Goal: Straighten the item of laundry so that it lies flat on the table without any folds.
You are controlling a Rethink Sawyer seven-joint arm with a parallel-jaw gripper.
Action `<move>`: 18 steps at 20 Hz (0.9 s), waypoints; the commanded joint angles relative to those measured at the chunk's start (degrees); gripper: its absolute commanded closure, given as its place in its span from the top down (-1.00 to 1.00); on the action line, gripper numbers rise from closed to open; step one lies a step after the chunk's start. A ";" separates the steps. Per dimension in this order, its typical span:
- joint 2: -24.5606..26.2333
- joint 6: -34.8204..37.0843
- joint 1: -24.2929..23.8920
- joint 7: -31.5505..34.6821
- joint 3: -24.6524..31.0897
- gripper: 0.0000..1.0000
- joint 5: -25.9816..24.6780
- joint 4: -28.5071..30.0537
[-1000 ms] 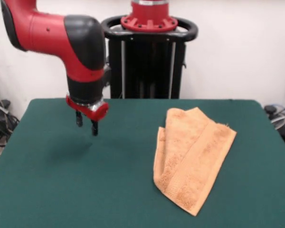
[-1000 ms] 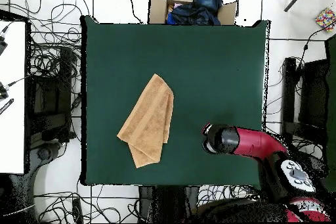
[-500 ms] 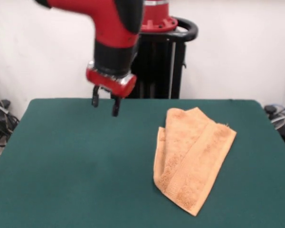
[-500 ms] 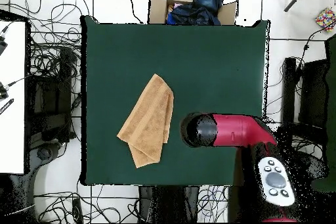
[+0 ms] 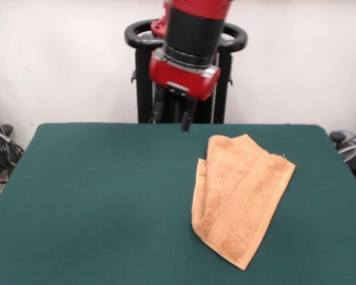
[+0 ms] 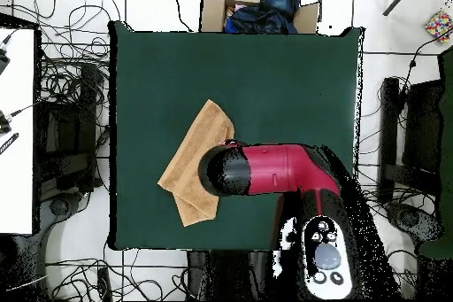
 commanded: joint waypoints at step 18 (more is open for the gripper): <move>16.10 -24.20 11.38 27.99 -9.51 1.00 22.28 14.42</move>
